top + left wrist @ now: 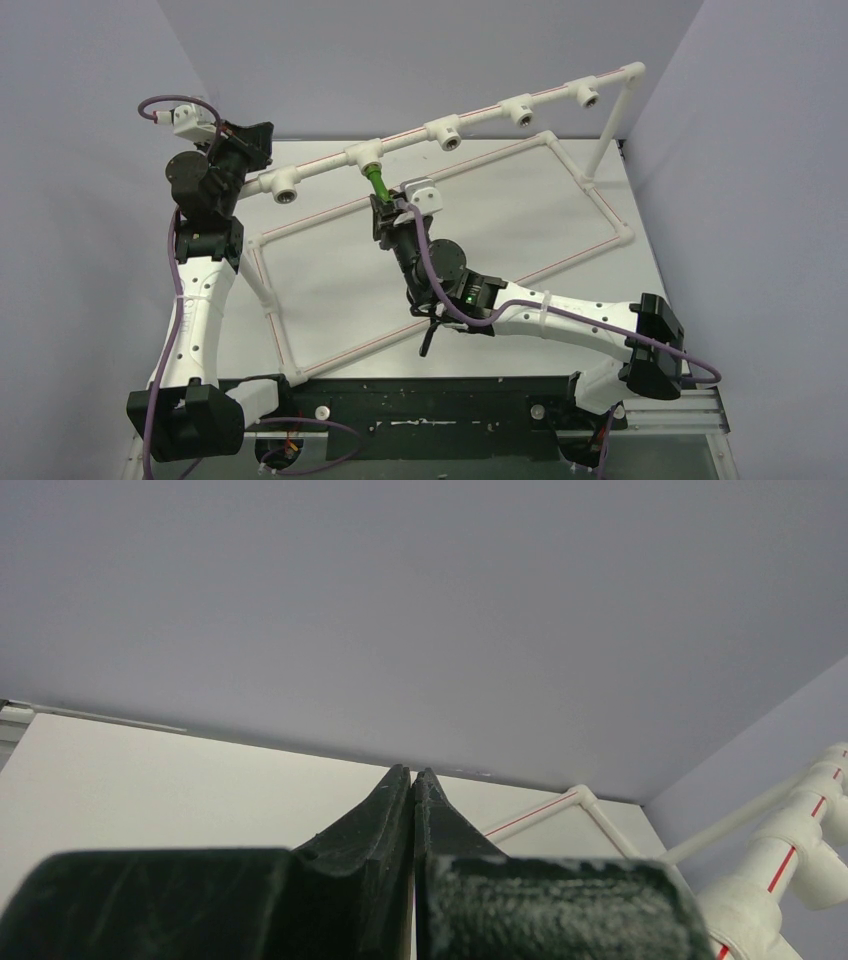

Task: Install the water faucets

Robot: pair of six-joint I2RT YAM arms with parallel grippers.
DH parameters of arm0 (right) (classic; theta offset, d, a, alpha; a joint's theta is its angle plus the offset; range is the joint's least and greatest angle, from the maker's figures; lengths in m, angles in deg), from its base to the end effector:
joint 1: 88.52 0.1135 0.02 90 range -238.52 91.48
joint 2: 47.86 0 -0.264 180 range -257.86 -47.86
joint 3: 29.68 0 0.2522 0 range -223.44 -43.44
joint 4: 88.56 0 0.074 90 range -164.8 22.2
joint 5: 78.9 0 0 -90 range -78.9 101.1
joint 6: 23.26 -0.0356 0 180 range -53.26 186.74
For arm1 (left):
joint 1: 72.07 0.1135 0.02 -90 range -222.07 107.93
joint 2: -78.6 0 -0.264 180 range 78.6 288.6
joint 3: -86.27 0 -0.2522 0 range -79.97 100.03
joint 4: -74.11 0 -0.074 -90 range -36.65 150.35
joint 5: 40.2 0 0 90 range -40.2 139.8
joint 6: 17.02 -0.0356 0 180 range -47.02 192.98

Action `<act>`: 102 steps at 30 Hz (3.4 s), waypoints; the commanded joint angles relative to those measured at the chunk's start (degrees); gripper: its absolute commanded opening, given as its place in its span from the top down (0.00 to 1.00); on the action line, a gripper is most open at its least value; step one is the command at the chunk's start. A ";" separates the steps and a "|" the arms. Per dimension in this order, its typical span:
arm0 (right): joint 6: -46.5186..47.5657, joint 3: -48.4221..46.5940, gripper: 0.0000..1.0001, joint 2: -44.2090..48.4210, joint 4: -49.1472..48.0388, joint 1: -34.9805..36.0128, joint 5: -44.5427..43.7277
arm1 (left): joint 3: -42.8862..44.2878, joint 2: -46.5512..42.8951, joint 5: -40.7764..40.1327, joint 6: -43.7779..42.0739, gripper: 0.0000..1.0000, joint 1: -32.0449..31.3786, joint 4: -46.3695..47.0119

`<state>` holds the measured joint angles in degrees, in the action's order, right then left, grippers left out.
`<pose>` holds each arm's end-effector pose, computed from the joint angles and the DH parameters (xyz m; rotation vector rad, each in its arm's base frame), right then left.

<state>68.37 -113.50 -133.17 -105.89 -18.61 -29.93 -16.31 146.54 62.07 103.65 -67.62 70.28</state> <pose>0.1413 0.3184 0.3976 -0.2267 1.3651 0.5369 0.2776 0.0140 0.4104 -0.2803 1.4702 -0.5277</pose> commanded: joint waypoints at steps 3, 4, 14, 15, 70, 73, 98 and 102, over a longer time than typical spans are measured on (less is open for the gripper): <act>-23.83 1.40 1.00 4.94 -8.59 -1.68 1.39 | -7.63 6.53 0.69 -0.33 1.00 0.47 -19.83; -26.26 1.55 1.00 4.98 -8.26 -1.79 1.13 | -7.59 6.55 0.73 -0.33 1.00 0.47 -19.86; -48.25 3.95 1.00 6.71 -6.81 -3.35 -2.76 | -7.68 6.64 0.95 -0.25 1.00 0.47 -19.79; -50.04 4.38 1.00 6.86 -7.18 -3.49 -2.67 | -7.72 6.56 0.91 -0.20 1.00 0.47 -19.86; -62.36 6.14 0.24 14.62 7.50 -6.89 0.90 | -7.54 6.69 0.38 -0.38 1.00 0.46 -19.89; -53.04 5.55 0.23 15.79 7.53 -7.03 3.16 | -7.50 6.79 0.44 -0.36 1.00 0.47 -19.87; 33.47 -6.10 0.27 19.81 32.16 -8.08 38.69 | -7.41 6.76 0.38 -0.45 1.00 0.55 -20.06; 47.45 -6.33 0.27 20.13 38.13 -8.06 44.07 | -7.42 6.78 0.39 -0.44 1.00 0.52 -20.04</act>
<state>96.54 -119.29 -115.10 -73.44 -26.31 7.16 -16.34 146.39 62.27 103.83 -67.84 69.93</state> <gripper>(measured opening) 0.722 0.006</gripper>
